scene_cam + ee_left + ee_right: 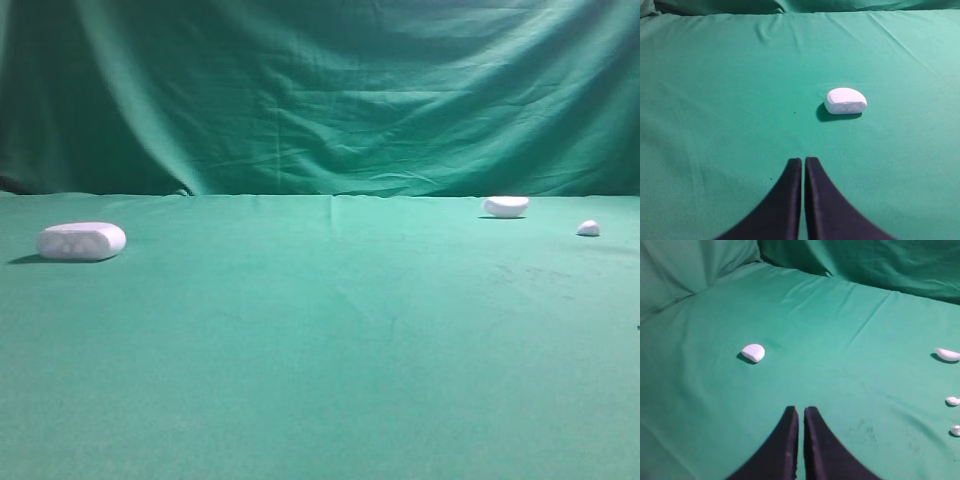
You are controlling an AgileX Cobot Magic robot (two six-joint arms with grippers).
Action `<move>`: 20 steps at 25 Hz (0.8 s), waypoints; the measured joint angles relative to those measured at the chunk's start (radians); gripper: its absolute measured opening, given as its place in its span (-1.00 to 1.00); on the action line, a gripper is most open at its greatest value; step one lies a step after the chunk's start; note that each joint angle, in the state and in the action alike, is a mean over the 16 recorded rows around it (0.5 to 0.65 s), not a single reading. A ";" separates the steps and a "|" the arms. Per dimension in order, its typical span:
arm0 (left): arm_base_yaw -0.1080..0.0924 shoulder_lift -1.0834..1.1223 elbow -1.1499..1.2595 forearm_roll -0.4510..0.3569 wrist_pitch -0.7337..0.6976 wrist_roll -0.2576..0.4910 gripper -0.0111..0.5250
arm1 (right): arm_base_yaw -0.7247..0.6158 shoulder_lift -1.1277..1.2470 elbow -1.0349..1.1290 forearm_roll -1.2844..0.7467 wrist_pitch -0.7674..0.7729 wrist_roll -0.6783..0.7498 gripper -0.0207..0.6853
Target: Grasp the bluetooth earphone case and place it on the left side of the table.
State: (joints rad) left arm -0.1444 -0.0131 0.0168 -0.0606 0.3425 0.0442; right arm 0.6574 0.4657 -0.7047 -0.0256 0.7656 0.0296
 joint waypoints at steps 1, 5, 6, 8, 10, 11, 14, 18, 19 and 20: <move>0.000 0.000 0.000 0.000 0.000 0.000 -0.96 | -0.005 -0.017 0.016 -0.003 -0.011 -0.005 -0.94; 0.000 0.000 0.000 0.000 0.000 0.000 -0.96 | -0.052 -0.086 0.105 -0.018 -0.084 -0.027 -0.94; 0.000 0.000 0.000 0.000 0.000 0.000 -0.96 | -0.072 -0.105 0.134 -0.021 -0.108 -0.032 -0.94; 0.000 0.000 0.000 0.000 0.000 0.000 -0.96 | -0.122 -0.147 0.200 -0.027 -0.163 -0.038 -0.94; 0.000 0.000 0.000 0.000 0.000 0.000 -0.96 | -0.183 -0.193 0.273 -0.030 -0.223 -0.041 -0.94; 0.000 0.000 0.000 0.000 0.000 0.000 -0.96 | -0.217 -0.217 0.310 -0.031 -0.254 -0.041 -0.94; 0.000 0.000 0.000 0.000 0.000 0.000 -0.96 | -0.328 -0.293 0.424 -0.028 -0.341 -0.041 -0.94; 0.000 0.000 0.000 0.000 0.000 0.000 -0.96 | -0.470 -0.383 0.562 -0.015 -0.423 -0.039 -0.94; 0.000 0.000 0.000 0.000 0.000 0.000 -0.96 | -0.500 -0.401 0.591 -0.011 -0.435 -0.039 -0.94; 0.000 0.000 0.000 0.000 0.000 0.000 -0.96 | -0.526 -0.417 0.616 -0.007 -0.445 -0.038 -0.94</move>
State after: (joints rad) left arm -0.1444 -0.0131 0.0168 -0.0606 0.3425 0.0442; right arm 0.1312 0.0486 -0.0884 -0.0322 0.3210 -0.0089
